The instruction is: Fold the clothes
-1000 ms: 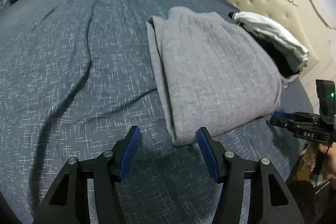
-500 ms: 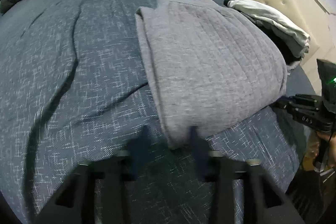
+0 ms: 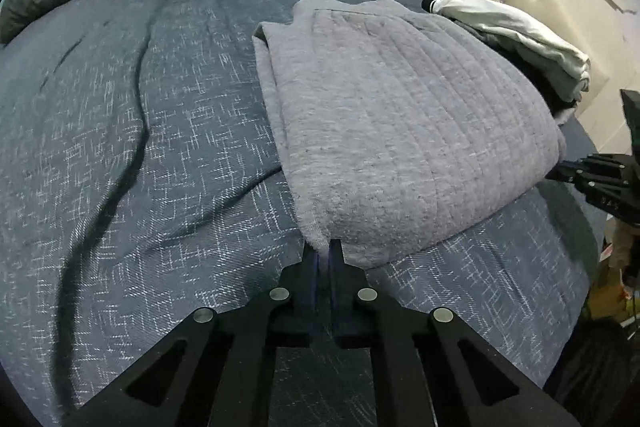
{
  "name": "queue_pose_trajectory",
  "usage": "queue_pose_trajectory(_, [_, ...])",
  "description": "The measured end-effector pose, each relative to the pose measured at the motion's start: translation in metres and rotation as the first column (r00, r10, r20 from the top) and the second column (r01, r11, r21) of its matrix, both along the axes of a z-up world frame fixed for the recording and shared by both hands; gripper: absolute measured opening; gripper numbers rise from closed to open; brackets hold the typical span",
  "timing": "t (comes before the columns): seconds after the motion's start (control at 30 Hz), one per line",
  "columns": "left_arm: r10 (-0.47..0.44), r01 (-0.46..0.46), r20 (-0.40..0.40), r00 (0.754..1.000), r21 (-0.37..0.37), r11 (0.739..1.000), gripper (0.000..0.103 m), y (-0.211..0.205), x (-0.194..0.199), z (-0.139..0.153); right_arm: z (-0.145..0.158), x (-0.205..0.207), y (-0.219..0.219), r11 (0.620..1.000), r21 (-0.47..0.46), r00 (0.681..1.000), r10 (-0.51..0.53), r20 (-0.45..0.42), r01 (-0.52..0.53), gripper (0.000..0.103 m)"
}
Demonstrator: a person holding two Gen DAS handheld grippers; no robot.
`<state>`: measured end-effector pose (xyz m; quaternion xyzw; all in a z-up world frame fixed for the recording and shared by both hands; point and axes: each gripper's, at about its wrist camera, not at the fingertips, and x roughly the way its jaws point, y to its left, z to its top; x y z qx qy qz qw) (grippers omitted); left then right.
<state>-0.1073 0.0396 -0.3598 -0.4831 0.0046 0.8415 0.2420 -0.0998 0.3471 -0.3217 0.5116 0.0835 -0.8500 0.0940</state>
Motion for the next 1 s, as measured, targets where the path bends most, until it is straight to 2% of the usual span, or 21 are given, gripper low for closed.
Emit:
queue_pose_trajectory(0.13, [0.000, 0.000, 0.010, 1.000, 0.004, 1.000, 0.006, -0.003, 0.004, 0.005, -0.009, -0.001, 0.005, 1.000, -0.004, 0.998, 0.016, 0.056, -0.016, 0.004])
queue_pose_trajectory(0.23, [0.013, -0.013, 0.016, 1.000, 0.017, 1.000, 0.007, -0.008, 0.004, 0.013, -0.009, 0.001, 0.015, 0.999, 0.039, 0.998, -0.009, 0.063, 0.006, 0.004])
queue_pose_trajectory(0.3, [0.028, -0.029, 0.024, 0.999, 0.046, 0.998, 0.007, -0.013, 0.002, 0.021, -0.003, 0.001, 0.027, 0.999, 0.013, 0.998, -0.044, 0.054, 0.043, 0.004])
queue_pose_trajectory(0.4, [0.063, -0.064, 0.015, 0.998, 0.091, 0.994, 0.008, -0.021, 0.002, 0.029, 0.018, -0.005, 0.026, 0.996, -0.069, 0.998, -0.063, -0.013, 0.062, 0.005])
queue_pose_trajectory(0.47, [0.079, -0.080, 0.011, 0.997, 0.109, 0.991, 0.013, -0.025, -0.003, 0.030, 0.032, -0.009, 0.025, 0.990, -0.125, 0.995, -0.079, -0.057, 0.071, 0.005])
queue_pose_trajectory(0.53, [0.091, -0.092, 0.015, 0.996, 0.124, 0.988, 0.026, -0.028, -0.009, 0.026, 0.040, -0.021, 0.018, 0.980, -0.186, 0.994, -0.089, -0.067, 0.075, 0.005])
queue_pose_trajectory(0.6, [0.097, -0.100, 0.027, 0.995, 0.125, 0.987, 0.027, -0.027, -0.015, 0.020, 0.037, -0.042, 0.012, 0.969, -0.233, 0.995, -0.091, -0.050, 0.077, 0.005])
queue_pose_trajectory(0.67, [0.098, -0.101, 0.035, 0.995, 0.122, 0.987, 0.027, -0.024, -0.019, 0.016, 0.031, -0.052, 0.001, 0.970, -0.231, 0.995, -0.088, -0.044, 0.075, 0.005])
queue_pose_trajectory(0.8, [0.087, -0.092, 0.050, 0.995, 0.108, 0.990, 0.027, -0.024, -0.017, 0.011, 0.013, -0.047, -0.005, 0.971, -0.214, 0.994, -0.110, -0.008, 0.106, 0.005])
queue_pose_trajectory(0.9, [0.082, -0.088, 0.065, 0.994, 0.085, 0.993, 0.027, -0.020, -0.019, 0.006, 0.011, -0.038, -0.004, 0.968, -0.215, 0.991, -0.129, 0.015, 0.130, 0.005])
queue_pose_trajectory(1.0, [0.085, -0.089, 0.057, 0.995, 0.072, 0.993, 0.027, -0.018, -0.021, 0.007, 0.018, -0.036, -0.003, 0.965, -0.223, 0.990, -0.144, 0.000, 0.141, 0.006])
